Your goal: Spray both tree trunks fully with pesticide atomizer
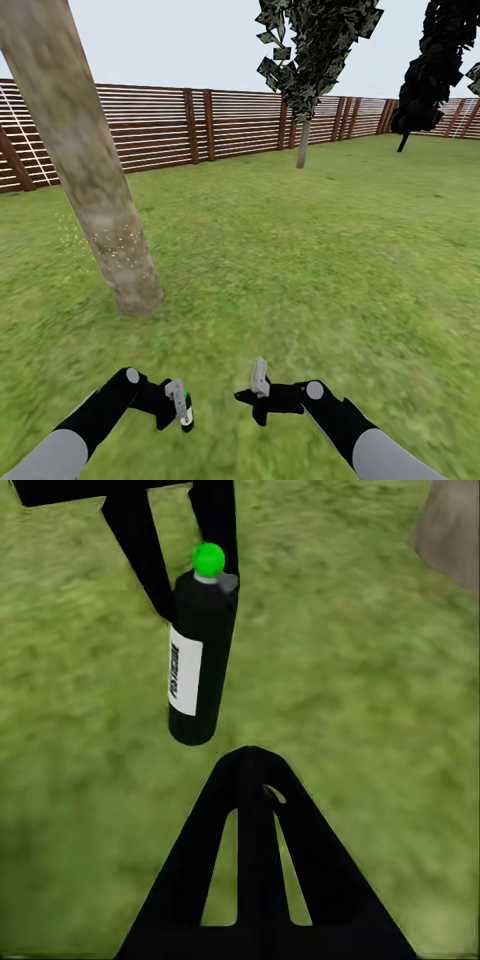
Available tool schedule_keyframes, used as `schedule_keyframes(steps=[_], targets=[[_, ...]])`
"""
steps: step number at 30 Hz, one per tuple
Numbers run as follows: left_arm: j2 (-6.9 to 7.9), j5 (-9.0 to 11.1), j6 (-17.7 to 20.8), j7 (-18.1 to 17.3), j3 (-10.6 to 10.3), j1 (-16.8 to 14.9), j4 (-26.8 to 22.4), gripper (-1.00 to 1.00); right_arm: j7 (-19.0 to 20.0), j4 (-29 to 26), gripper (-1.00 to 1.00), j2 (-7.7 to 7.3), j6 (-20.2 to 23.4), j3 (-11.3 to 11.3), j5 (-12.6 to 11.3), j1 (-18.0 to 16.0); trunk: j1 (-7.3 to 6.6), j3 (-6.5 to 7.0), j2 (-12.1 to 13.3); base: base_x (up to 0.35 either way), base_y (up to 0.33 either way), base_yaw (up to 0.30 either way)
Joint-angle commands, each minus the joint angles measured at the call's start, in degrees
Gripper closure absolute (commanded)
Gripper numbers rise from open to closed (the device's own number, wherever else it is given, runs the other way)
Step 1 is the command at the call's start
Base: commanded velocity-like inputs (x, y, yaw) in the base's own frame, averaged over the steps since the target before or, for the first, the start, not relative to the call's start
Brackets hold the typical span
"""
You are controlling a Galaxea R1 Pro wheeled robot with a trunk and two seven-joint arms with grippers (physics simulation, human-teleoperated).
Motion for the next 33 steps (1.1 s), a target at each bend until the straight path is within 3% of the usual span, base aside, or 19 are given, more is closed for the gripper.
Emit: schedule_keyframes(steps=[1, 5, 7, 10, 14, 17, 25, 33], targets=[[-0.25, 0.0, 0.2, -0.2, -0.2, -0.4, -0.1, 1.0, 0.0, -0.9, 1.0, -0.02, 1.1, 0.1, 0.6, -0.1, -0.01, -0.05, 0.0, 0.0, 0.0, 0.0], [-2.63, -1.1, -0.3, -0.4, -0.4, -0.9, 0.0, 1.0, 1.4, -4.5, 1.0, 0.0, 5.1, 0.2, 0.8, -0.1, -0.01, -0.05, 0.0, 0.0, 0.0, 0.0], [-3.19, -1.7, -1.3, -0.7, -0.4, -0.9, 0.0, 1.0, 1.5, -4.8, 1.0, 0.07, 5.3, 0.2, 0.8, -0.1, -0.01, -0.05, 0.0, 0.0, 0.0, 0.0], [-4.11, -2.3, -4.2, -4.4, -0.7, -1.0, 0.0, 1.0, 1.5, -4.8, 1.0, 0.09, 5.4, 0.2, 0.8, -0.1, -0.01, -0.05, 0.0, 0.0, 0.0, 0.0], [-5.27, -3.1, -4.7, -5.3, -2.1, -1.3, -0.1, 1.0, 1.5, -4.9, 1.0, 0.09, 5.3, 0.2, 0.8, -0.1, -0.01, -0.05, 0.0, 0.0, 0.0, 0.0], [-6.98, -3.3, -4.7, -5.5, -2.5, -1.6, -0.1, 1.0, 1.5, -4.9, 1.0, 0.09, 5.3, 0.2, 0.8, -0.1, -0.01, -0.05, 0.0, 0.0, 0.0, 0.0], [-7.91, -3.2, -4.7, -5.5, -2.6, -2.2, -0.1, 1.0, 1.5, -4.8, 1.0, 0.07, 5.3, 0.2, 0.8, -0.1, -0.01, -0.05, 0.0, 0.0, 0.0, 0.0], [-9.74, -3.2, -4.7, -5.5, -2.6, -2.2, -0.1, 1.0, 1.5, -4.8, 1.0, 0.03, 5.3, 0.2, 0.8, -0.1, -0.01, -0.05, 0.0, 0.0, 0.0, 0.0]])
